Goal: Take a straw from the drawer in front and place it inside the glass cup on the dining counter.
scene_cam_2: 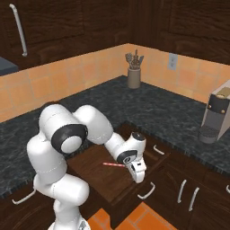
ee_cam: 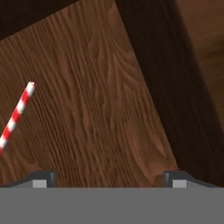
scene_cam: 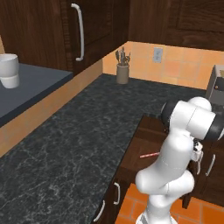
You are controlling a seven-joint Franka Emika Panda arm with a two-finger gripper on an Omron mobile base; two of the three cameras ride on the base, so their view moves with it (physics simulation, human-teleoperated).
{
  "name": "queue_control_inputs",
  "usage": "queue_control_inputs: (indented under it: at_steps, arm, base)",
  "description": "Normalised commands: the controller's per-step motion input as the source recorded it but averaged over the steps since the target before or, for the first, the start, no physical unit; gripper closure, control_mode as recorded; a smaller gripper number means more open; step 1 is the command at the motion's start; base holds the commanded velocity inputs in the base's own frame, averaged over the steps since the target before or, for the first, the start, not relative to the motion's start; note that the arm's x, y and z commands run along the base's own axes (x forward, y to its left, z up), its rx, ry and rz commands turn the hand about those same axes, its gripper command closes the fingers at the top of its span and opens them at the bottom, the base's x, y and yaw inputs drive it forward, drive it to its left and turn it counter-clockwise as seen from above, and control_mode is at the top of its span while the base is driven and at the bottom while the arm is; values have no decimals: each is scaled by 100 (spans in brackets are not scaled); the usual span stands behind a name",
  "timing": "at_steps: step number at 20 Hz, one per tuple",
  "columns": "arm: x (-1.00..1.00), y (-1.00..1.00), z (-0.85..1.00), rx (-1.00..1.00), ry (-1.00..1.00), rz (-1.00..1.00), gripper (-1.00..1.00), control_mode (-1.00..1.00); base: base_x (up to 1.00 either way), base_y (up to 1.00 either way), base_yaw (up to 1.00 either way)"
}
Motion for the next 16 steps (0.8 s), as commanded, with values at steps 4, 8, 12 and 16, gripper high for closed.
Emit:
queue_control_inputs:
  at_steps: [4, 8, 12, 16]
  arm:
    - [-14, 10, 37, 0, -4, 0, -100, -100]
    - [3, 75, 61, 0, 0, 0, -100, -100]
    - [39, 49, 18, -3, 2, 0, -100, -100]
    - [42, 3, -24, -3, 4, -1, -100, -100]
  base:
    - [0, 0, 0]
    - [0, 0, 0]
    - [0, 0, 0]
    - [0, 0, 0]
